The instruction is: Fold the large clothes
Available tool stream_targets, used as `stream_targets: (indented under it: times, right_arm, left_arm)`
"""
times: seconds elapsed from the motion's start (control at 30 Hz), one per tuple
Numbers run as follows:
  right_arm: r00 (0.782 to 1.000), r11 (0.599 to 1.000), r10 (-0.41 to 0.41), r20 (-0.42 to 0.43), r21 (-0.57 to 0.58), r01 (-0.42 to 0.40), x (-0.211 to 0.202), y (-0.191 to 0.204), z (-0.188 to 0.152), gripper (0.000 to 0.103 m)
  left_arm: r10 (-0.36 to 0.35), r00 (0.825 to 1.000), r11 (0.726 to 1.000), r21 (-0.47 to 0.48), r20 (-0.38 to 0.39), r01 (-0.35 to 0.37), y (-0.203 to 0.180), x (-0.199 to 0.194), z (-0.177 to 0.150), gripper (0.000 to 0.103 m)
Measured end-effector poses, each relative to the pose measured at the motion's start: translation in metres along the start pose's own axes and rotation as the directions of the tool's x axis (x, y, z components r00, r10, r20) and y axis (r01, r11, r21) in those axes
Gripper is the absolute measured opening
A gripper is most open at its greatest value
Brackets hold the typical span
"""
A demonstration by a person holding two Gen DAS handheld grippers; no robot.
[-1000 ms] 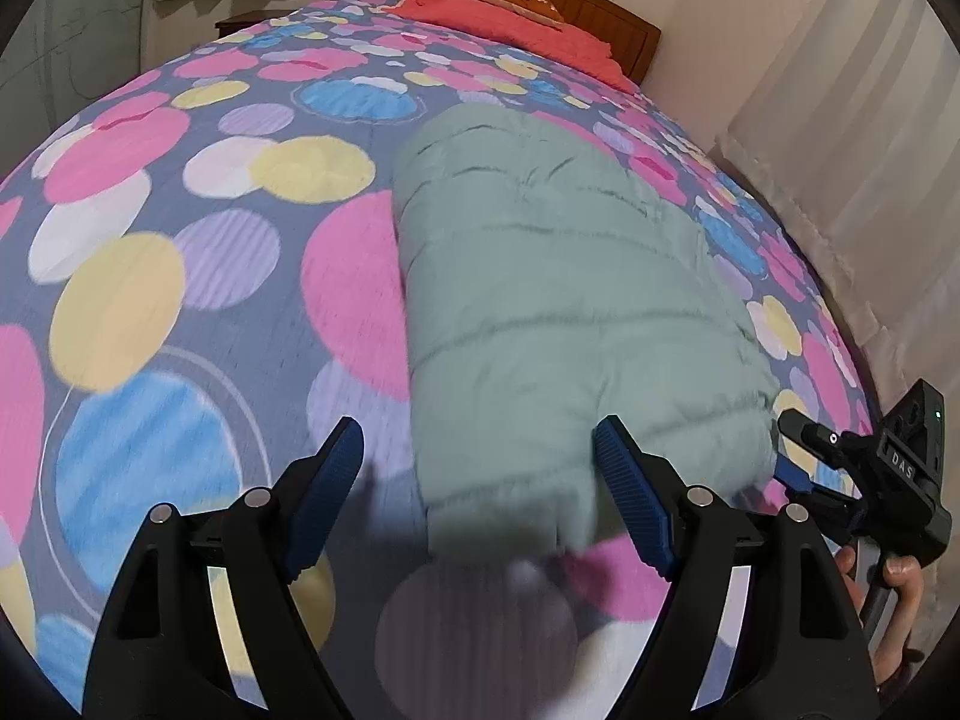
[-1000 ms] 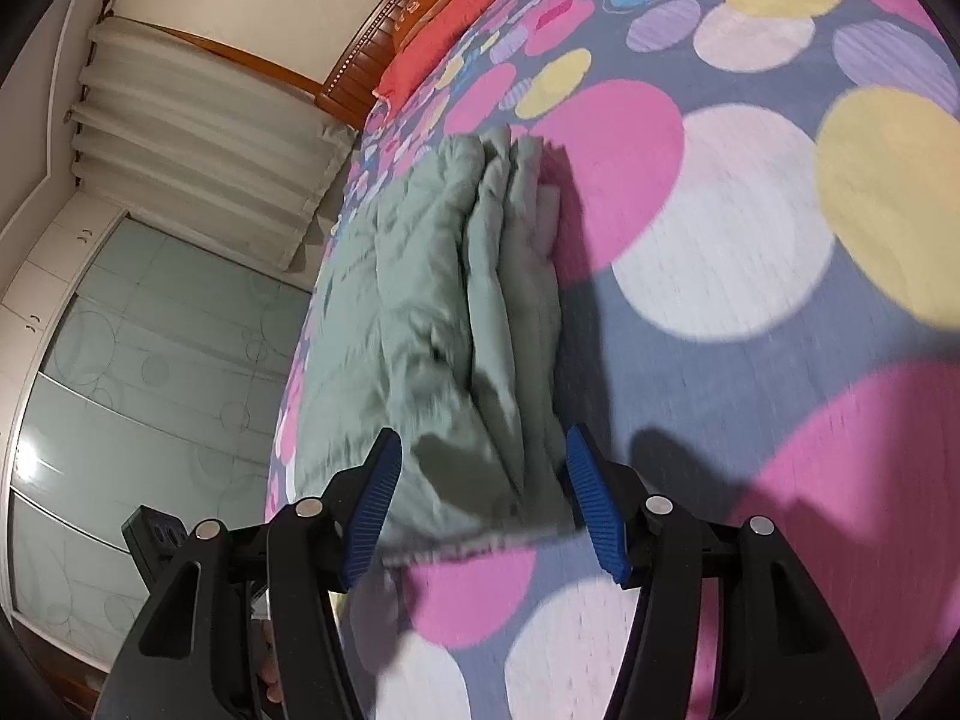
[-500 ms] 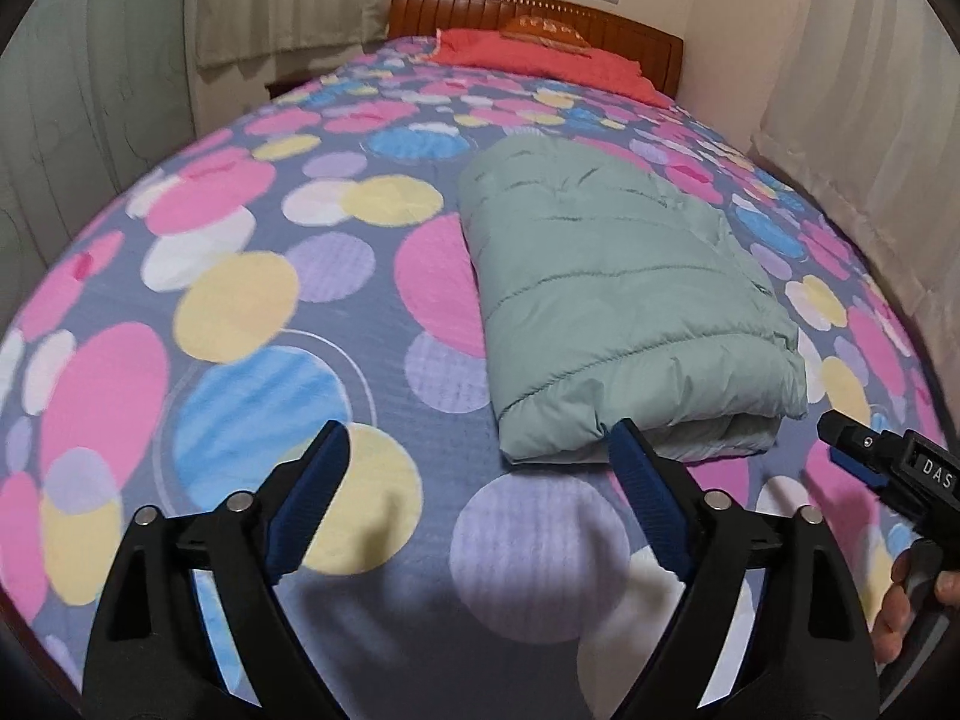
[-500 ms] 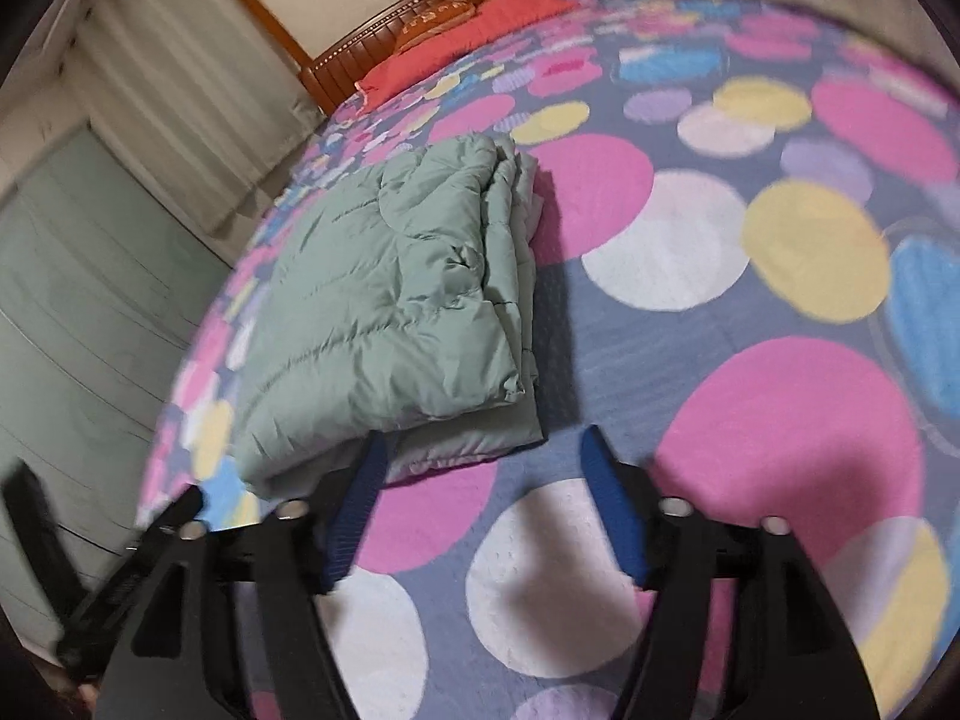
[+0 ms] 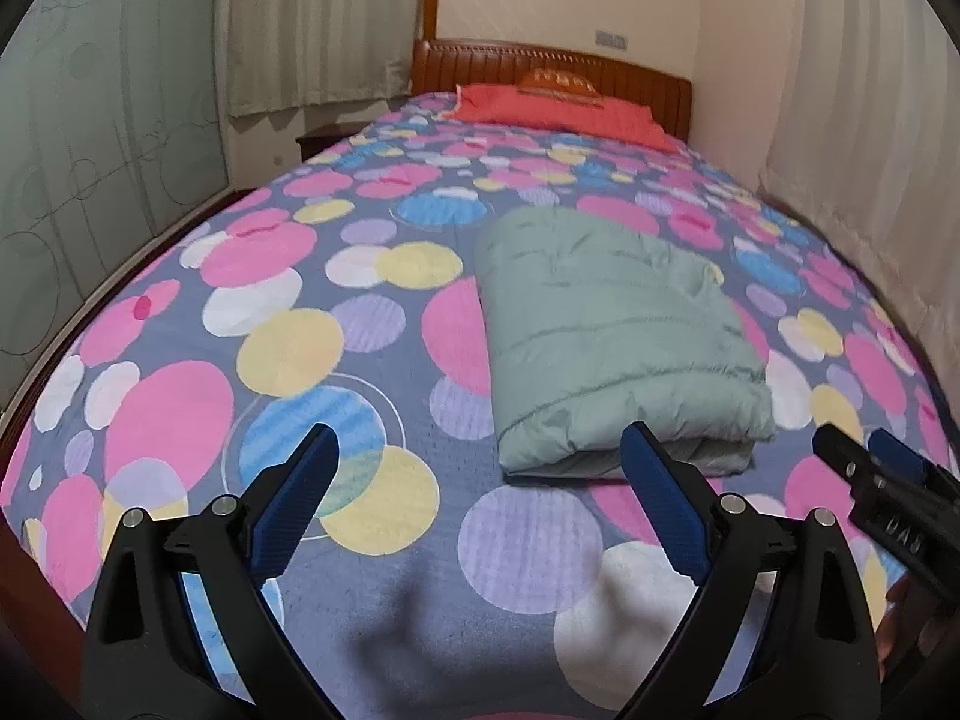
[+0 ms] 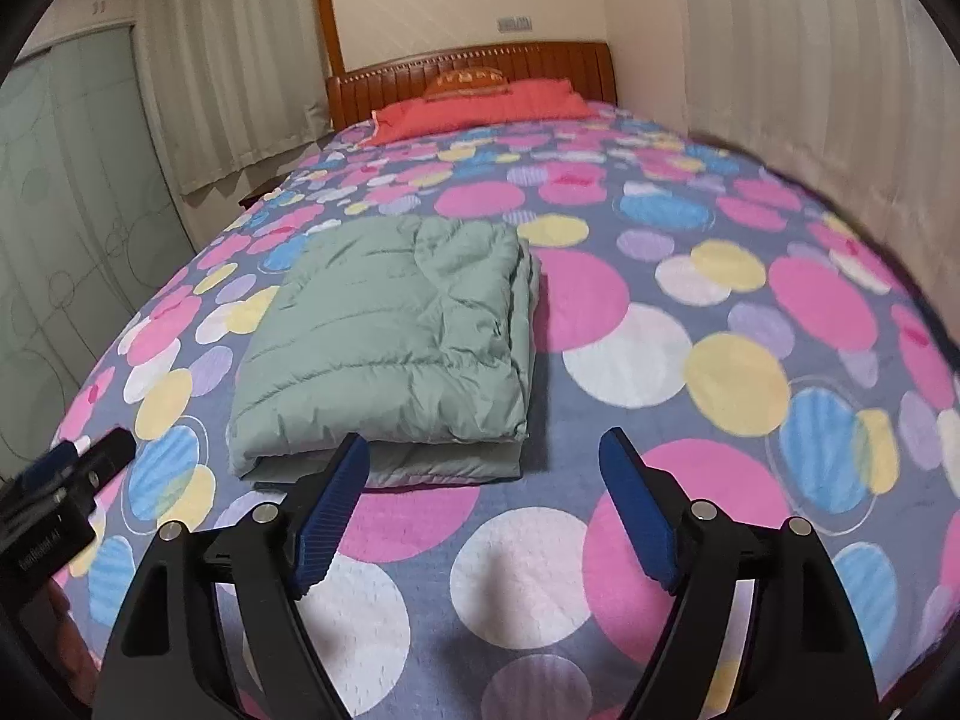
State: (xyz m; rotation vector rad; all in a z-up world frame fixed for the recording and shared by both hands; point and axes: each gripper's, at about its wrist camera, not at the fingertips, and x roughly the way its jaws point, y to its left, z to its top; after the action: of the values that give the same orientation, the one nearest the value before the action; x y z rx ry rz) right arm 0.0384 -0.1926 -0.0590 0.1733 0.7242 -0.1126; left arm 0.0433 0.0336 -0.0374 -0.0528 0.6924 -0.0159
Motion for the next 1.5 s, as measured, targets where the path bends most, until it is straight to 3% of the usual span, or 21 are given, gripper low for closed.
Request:
stream_targets:
  times: [0.37, 1.5]
  right_arm:
    - [0.998, 1.0, -0.004, 0.065, -0.025, 0.006, -0.03, 0.011, 0.001, 0.078]
    - [0.997, 1.0, -0.001, 0.079, -0.028, 0.004, -0.039, 0.014, 0.0, 0.078]
  left_arm:
    - [-0.005, 0.999, 1.0, -0.008, 0.053, 0.005, -0.006, -0.027, 0.0, 0.096]
    - [-0.015, 0.998, 1.0, 0.005, 0.069, 0.015, -0.015, -0.041, -0.002, 0.096]
